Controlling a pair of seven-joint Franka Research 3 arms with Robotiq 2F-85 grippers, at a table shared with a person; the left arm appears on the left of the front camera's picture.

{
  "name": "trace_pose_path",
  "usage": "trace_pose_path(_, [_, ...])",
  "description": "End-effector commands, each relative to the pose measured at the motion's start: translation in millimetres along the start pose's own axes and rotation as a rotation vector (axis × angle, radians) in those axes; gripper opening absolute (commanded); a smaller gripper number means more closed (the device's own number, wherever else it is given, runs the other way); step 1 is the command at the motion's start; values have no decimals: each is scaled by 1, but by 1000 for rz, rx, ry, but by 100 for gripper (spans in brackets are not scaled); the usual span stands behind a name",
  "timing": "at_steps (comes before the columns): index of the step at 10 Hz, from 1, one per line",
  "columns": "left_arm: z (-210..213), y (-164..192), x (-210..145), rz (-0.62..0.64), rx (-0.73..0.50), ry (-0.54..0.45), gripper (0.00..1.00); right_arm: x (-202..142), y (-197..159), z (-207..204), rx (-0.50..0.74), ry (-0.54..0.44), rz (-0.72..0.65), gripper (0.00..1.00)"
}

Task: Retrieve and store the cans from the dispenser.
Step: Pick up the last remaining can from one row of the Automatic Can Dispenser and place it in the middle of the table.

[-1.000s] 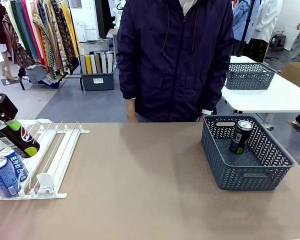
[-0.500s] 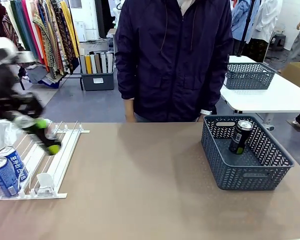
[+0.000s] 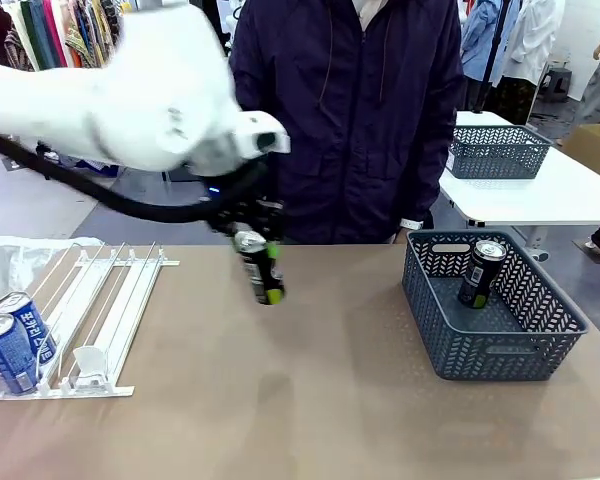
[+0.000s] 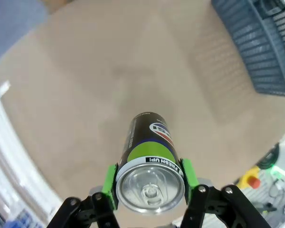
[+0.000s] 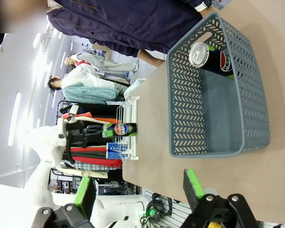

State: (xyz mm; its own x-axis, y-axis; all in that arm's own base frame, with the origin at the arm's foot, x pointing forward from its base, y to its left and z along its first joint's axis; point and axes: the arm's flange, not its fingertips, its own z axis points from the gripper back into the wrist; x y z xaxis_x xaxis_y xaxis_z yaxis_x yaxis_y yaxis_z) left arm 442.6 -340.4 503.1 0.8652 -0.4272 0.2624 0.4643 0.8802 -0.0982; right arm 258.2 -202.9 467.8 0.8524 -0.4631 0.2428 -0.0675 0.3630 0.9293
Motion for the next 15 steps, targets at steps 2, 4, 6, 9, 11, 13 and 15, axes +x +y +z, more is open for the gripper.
trace_pose_path(2, [-53, -34, 37, -82, 83, 80, 0, 1, 1, 2, 15, -2, 16, 100])
trace_pose_path(4, [-82, -38, 27, -89, 139, 157, 0, 1, 1, 2, 15, -2, 16, 100])
trace_pose_path(6, [-97, -31, 17, -90, 107, 167, 0, 1, 1, 2, 15, -2, 16, 100])
trace_pose_path(9, [-99, -18, 8, -78, 103, 177, 17, 1, 1, 2, 15, -2, 16, 100])
trace_pose_path(11, [-101, -17, 6, -83, 104, 192, 100, 1, 1, 2, 15, -2, 16, 100])
trace_pose_path(13, [-101, -16, 8, -83, 105, 185, 100, 1, 1, 2, 15, -2, 16, 100])
trace_pose_path(15, [-87, -10, 6, -73, 99, 158, 100, 1, 1, 2, 15, -2, 16, 100])
